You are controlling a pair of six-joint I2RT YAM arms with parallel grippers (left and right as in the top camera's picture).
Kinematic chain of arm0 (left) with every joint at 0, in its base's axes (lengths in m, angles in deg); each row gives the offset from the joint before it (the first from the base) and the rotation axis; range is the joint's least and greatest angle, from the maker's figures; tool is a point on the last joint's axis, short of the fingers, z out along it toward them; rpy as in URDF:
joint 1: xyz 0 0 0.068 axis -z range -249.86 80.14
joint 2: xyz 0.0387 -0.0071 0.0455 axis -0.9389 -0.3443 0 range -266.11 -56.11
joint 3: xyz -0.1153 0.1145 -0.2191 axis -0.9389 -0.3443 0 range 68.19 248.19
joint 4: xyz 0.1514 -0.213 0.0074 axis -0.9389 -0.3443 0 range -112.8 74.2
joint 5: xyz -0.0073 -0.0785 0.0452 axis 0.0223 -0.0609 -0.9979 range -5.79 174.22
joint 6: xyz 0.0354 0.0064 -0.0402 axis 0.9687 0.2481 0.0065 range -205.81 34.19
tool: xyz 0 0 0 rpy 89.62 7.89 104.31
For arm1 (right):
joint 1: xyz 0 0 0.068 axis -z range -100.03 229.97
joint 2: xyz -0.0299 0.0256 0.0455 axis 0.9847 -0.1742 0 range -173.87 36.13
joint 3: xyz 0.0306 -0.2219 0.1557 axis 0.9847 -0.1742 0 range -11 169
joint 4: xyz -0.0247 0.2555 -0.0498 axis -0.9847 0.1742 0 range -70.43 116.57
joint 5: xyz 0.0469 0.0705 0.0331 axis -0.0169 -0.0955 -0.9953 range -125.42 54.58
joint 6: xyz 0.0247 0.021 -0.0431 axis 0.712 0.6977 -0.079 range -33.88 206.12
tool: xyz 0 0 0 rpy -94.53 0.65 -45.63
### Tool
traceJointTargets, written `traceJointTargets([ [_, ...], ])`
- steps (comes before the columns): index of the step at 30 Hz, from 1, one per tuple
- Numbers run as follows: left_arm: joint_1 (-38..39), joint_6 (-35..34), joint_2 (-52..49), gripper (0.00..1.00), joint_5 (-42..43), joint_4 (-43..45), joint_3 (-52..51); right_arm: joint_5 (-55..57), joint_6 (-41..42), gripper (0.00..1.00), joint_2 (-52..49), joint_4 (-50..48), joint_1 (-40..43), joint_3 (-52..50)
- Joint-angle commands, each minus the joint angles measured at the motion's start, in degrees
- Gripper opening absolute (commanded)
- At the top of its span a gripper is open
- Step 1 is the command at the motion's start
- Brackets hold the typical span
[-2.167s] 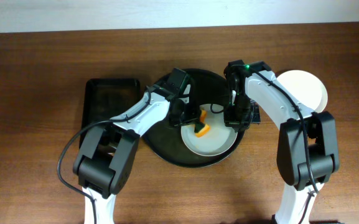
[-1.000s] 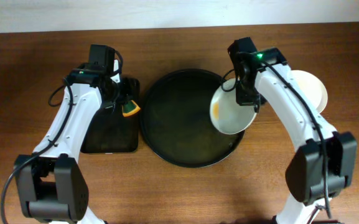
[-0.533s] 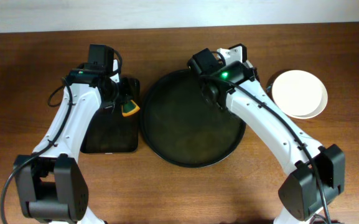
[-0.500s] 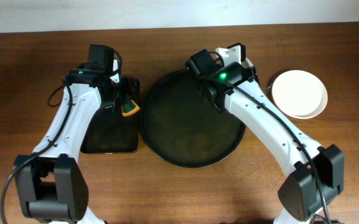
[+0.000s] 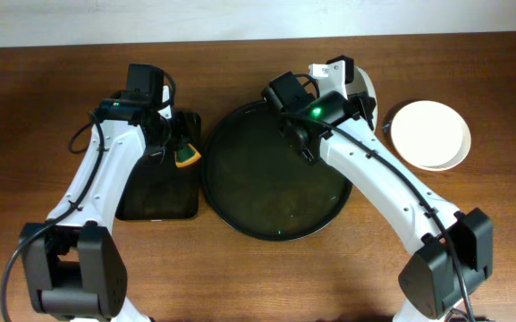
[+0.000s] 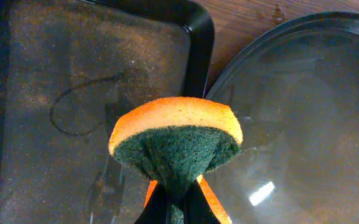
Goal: Clean dirty plates on tray and stack at the side
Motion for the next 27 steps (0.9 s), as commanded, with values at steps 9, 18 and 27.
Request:
traceJointTargets([
  [9, -0.31, 0.90, 1.70, 0.00, -0.24, 0.13, 0.90, -32.00, 7.82, 0.04, 6.86, -0.24, 12.68, 1.31],
  [18, -0.31, 0.90, 1.70, 0.00, -0.48, 0.11, 0.90, -67.21, 7.78, 0.04, 7.58, -3.17, 48.76, 1.29],
  [27, -0.31, 0.90, 1.70, 0.00, -0.66, -0.37, 0.90, -72.54, 5.62, 0.04, -3.76, -5.75, 61.81, 1.03],
])
